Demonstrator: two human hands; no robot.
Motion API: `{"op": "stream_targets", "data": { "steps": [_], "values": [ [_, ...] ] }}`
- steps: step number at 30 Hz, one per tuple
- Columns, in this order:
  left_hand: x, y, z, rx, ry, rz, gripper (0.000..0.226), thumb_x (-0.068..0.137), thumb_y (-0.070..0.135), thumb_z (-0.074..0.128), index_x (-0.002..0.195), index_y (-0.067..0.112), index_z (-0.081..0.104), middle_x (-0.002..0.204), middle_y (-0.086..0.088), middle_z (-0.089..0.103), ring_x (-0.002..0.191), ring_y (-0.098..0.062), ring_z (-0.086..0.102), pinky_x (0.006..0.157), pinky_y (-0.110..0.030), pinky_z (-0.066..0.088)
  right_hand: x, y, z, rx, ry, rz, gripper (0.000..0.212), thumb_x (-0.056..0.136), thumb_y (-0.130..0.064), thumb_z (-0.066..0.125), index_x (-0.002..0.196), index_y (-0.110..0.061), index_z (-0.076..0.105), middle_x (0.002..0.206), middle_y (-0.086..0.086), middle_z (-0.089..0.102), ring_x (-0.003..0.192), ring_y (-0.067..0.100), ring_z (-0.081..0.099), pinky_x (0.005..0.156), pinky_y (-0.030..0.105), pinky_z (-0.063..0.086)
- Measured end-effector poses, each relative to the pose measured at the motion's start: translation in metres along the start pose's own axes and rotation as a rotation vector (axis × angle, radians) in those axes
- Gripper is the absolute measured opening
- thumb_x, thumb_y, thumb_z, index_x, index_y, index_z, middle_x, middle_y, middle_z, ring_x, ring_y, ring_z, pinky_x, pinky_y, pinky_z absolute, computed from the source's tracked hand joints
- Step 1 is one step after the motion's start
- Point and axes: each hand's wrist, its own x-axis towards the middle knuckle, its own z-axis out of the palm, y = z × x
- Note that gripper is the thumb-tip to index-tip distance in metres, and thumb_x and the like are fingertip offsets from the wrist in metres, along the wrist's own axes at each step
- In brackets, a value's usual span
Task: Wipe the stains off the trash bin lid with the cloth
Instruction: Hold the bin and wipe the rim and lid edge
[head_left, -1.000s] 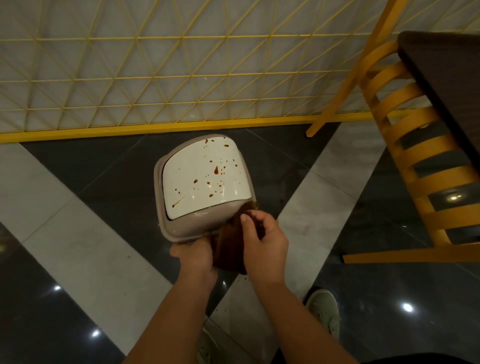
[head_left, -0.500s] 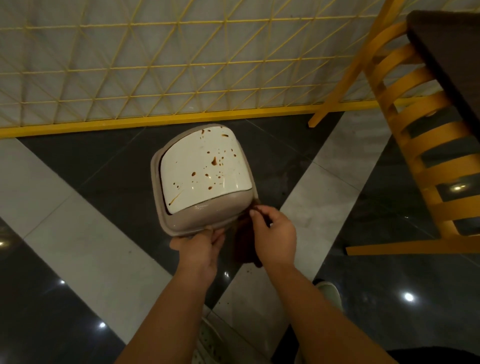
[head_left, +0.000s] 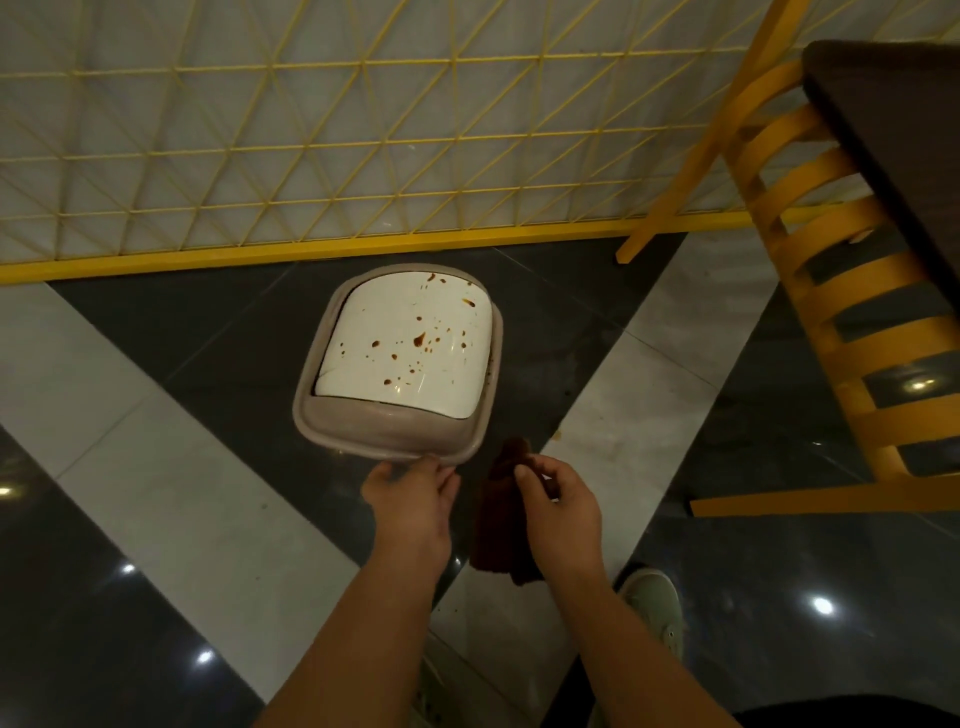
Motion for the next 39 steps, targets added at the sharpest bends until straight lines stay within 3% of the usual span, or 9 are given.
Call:
{"op": "stream_targets", "data": {
  "steps": [4,9,14,23,25,29,31,33,39],
  "values": [
    [0.001,0.0,0.006,0.002,-0.039,-0.004,0.05,0.09,-0.006,0.055,0.136,0.011,0.044,0.123,-0.018,0.059,0.101,-0.029,0.066,0.087,-0.038,0.054,-0.01,-0.009,-0.007,0.018,-0.007,-0.062,0.014,0.092,-0.03,0.057,0.105,-0.034,0.061,0.094,-0.013,0.065,0.084,0.003,0.063,0.07,0.021,0.055],
    [-0.008,0.005,-0.009,0.075,-0.042,-0.038,0.059,0.089,-0.008,0.054,0.138,0.02,0.035,0.118,-0.016,0.06,0.097,-0.029,0.066,0.07,-0.034,0.055,-0.017,-0.017,-0.01,-0.014,-0.008,-0.117,0.011,0.093,-0.032,0.056,0.101,-0.038,0.06,0.092,-0.019,0.061,0.087,0.003,0.06,0.075,0.025,0.055],
    [-0.014,-0.001,-0.016,0.255,-0.03,-0.088,0.059,0.093,0.002,0.053,0.139,0.027,0.026,0.107,-0.011,0.056,0.103,-0.029,0.059,0.081,-0.042,0.054,-0.033,-0.01,0.015,-0.032,-0.036,-0.12,0.01,0.091,-0.029,0.058,0.1,-0.032,0.061,0.09,-0.017,0.063,0.083,-0.003,0.06,0.063,0.01,0.049],
    [-0.013,0.004,-0.016,0.309,-0.08,-0.047,0.06,0.09,-0.008,0.049,0.13,0.032,0.027,0.108,-0.015,0.058,0.097,-0.03,0.063,0.083,-0.044,0.054,0.031,-0.038,0.006,-0.123,0.153,-0.06,0.021,0.092,-0.034,0.055,0.11,-0.027,0.063,0.095,-0.009,0.065,0.085,0.007,0.059,0.074,0.025,0.051],
    [-0.013,0.003,-0.015,0.311,-0.077,-0.038,0.055,0.091,-0.007,0.048,0.121,0.034,0.028,0.108,-0.014,0.057,0.094,-0.028,0.062,0.077,-0.041,0.055,0.02,-0.032,0.009,-0.136,0.132,-0.081,0.02,0.092,-0.033,0.055,0.109,-0.028,0.063,0.096,-0.01,0.065,0.085,0.006,0.059,0.076,0.024,0.051],
    [-0.009,-0.001,-0.019,0.316,-0.09,-0.025,0.046,0.093,-0.001,0.049,0.118,0.033,0.033,0.119,-0.008,0.053,0.113,-0.029,0.054,0.097,-0.048,0.049,-0.028,-0.004,0.019,-0.136,-0.006,-0.079,0.011,0.091,-0.033,0.058,0.1,-0.034,0.065,0.09,-0.016,0.065,0.084,0.001,0.061,0.072,0.02,0.051],
    [-0.01,0.0,-0.019,0.344,-0.105,0.0,0.046,0.093,-0.002,0.05,0.12,0.031,0.033,0.117,-0.008,0.055,0.111,-0.029,0.056,0.092,-0.045,0.051,-0.026,-0.005,0.017,-0.149,-0.029,-0.089,0.009,0.089,-0.033,0.06,0.097,-0.034,0.066,0.088,-0.018,0.065,0.081,0.0,0.06,0.069,0.017,0.05],
    [-0.012,0.004,-0.019,0.344,-0.127,0.006,0.049,0.092,-0.005,0.049,0.122,0.031,0.031,0.115,-0.012,0.057,0.106,-0.03,0.06,0.086,-0.042,0.054,-0.007,-0.017,0.009,-0.159,0.007,-0.086,0.009,0.089,-0.032,0.061,0.096,-0.033,0.066,0.086,-0.016,0.065,0.08,0.0,0.059,0.066,0.014,0.045],
    [-0.012,0.01,-0.02,0.343,-0.163,-0.027,0.054,0.092,-0.004,0.05,0.123,0.034,0.029,0.112,-0.02,0.063,0.101,-0.032,0.064,0.092,-0.046,0.052,0.046,-0.051,-0.006,-0.12,0.162,-0.016,0.013,0.092,-0.032,0.056,0.102,-0.033,0.064,0.084,-0.013,0.059,0.081,0.008,0.057,0.072,0.026,0.048]
  ]
}}
